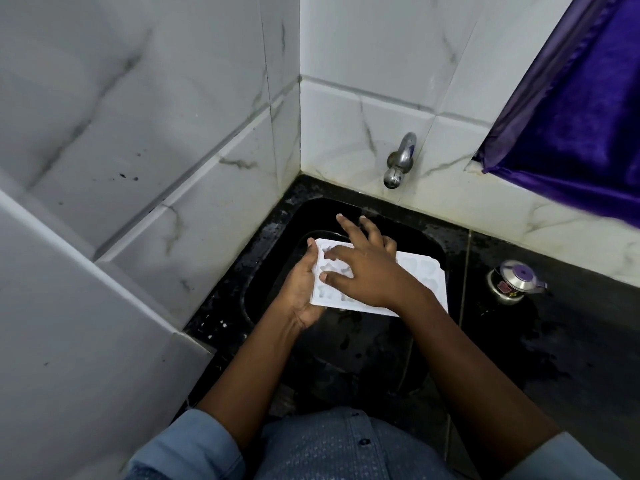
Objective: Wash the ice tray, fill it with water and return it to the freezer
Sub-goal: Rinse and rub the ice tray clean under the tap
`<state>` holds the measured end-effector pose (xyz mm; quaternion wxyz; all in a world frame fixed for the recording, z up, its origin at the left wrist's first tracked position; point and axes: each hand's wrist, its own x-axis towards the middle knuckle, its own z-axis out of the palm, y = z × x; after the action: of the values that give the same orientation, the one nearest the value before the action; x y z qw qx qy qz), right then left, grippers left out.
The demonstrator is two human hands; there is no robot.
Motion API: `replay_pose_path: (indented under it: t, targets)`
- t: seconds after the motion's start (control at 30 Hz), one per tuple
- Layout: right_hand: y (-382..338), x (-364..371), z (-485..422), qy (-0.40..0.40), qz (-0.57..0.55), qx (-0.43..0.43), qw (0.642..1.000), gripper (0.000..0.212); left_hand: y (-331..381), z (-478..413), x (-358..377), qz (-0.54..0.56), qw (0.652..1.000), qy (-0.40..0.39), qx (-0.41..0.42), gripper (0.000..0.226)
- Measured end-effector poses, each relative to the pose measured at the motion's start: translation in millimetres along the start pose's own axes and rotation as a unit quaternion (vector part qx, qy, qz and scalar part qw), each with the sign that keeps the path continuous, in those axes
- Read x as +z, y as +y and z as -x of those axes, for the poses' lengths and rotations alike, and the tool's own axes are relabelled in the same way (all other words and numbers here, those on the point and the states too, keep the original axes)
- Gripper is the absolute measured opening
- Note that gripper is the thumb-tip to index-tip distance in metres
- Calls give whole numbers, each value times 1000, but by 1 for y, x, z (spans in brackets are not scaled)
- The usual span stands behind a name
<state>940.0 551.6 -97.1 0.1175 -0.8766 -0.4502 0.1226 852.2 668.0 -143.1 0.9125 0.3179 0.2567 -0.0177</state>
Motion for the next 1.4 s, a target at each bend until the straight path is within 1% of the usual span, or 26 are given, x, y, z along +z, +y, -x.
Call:
replay_pose_path:
  t: [0.1, 0.23, 0.37, 0.4, 0.5, 0.53, 0.63, 0.7, 0.8, 0.97, 1.1, 1.13, 1.23, 1.27, 1.4]
  targets:
    - [1, -1, 0, 25, -36, 5, 999, 36, -1, 2, 2, 4, 1000, -2, 4, 76]
    - [-1, 0, 0, 6, -1, 3, 1000, 45, 0, 2, 1, 5, 1000, -11, 1, 81]
    - [-1, -2, 1, 52, -27, -2, 998, 35, -1, 4, 3, 16, 1000, -22, -1, 76]
    - [-1, -1, 1, 49, -19, -2, 999, 36, -2, 4, 2, 19, 1000, -20, 1, 77]
    - [-2, 0, 1, 8, 13, -6, 1000, 42, -1, 5, 3, 19, 1000, -18, -4, 79]
    - [-2, 0, 2, 8, 6, -6, 1000, 40, -1, 6, 3, 20, 1000, -15, -4, 77]
    - [-1, -1, 3, 45, -26, -5, 999, 30, -3, 7, 5, 25, 1000, -19, -1, 74]
    - [-2, 0, 3, 44, -15, -4, 999, 33, -3, 5, 2, 20, 1000, -19, -4, 78]
    - [-3, 1, 5, 13, 14, -8, 1000, 45, -1, 5, 3, 12, 1000, -7, -12, 77]
    - [-3, -1, 7, 62, -22, -18, 998, 38, -2, 3, 1, 27, 999, -24, -5, 74]
    - [-1, 1, 6, 18, 5, -17, 1000, 46, -1, 3, 0, 14, 1000, -23, -9, 76]
    - [0, 1, 6, 24, -5, -19, 1000, 44, -1, 3, 1, 15, 1000, -18, -8, 76]
    - [1, 0, 7, 76, -38, -24, 996, 31, -2, 1, -1, 31, 999, -21, -10, 79]
    - [1, 0, 6, 81, -37, -24, 996, 31, -1, 1, -1, 39, 999, -21, -10, 79]
    - [0, 2, 4, 29, 7, -15, 999, 42, -1, 0, -2, 20, 999, -28, -10, 78]
